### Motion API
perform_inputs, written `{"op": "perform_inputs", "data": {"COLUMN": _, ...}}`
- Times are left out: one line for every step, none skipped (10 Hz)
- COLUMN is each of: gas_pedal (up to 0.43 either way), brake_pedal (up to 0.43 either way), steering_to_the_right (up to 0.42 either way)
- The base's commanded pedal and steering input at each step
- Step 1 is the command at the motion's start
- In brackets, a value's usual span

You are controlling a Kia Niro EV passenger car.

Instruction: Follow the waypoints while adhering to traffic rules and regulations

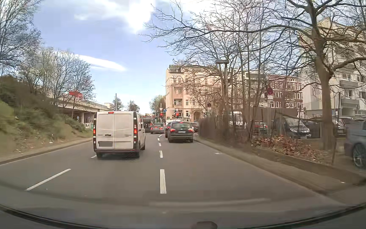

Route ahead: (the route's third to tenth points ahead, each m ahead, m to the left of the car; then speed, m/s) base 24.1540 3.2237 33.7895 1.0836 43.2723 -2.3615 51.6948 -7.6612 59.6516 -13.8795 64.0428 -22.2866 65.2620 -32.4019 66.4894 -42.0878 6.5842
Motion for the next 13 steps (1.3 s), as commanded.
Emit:
{"op": "perform_inputs", "data": {"gas_pedal": 0.000, "brake_pedal": 0.256, "steering_to_the_right": -0.003}}
{"op": "perform_inputs", "data": {"gas_pedal": 0.000, "brake_pedal": 0.256, "steering_to_the_right": -0.003}}
{"op": "perform_inputs", "data": {"gas_pedal": 0.000, "brake_pedal": 0.262, "steering_to_the_right": -0.004}}
{"op": "perform_inputs", "data": {"gas_pedal": 0.000, "brake_pedal": 0.262, "steering_to_the_right": -0.006}}
{"op": "perform_inputs", "data": {"gas_pedal": 0.000, "brake_pedal": 0.262, "steering_to_the_right": -0.008}}
{"op": "perform_inputs", "data": {"gas_pedal": 0.000, "brake_pedal": 0.262, "steering_to_the_right": -0.009}}
{"op": "perform_inputs", "data": {"gas_pedal": 0.000, "brake_pedal": 0.268, "steering_to_the_right": -0.009}}
{"op": "perform_inputs", "data": {"gas_pedal": 0.000, "brake_pedal": 0.268, "steering_to_the_right": -0.010}}
{"op": "perform_inputs", "data": {"gas_pedal": 0.000, "brake_pedal": 0.262, "steering_to_the_right": -0.010}}
{"op": "perform_inputs", "data": {"gas_pedal": 0.000, "brake_pedal": 0.268, "steering_to_the_right": -0.010}}
{"op": "perform_inputs", "data": {"gas_pedal": 0.000, "brake_pedal": 0.262, "steering_to_the_right": -0.010}}
{"op": "perform_inputs", "data": {"gas_pedal": 0.000, "brake_pedal": 0.268, "steering_to_the_right": -0.011}}
{"op": "perform_inputs", "data": {"gas_pedal": 0.000, "brake_pedal": 0.268, "steering_to_the_right": -0.011}}
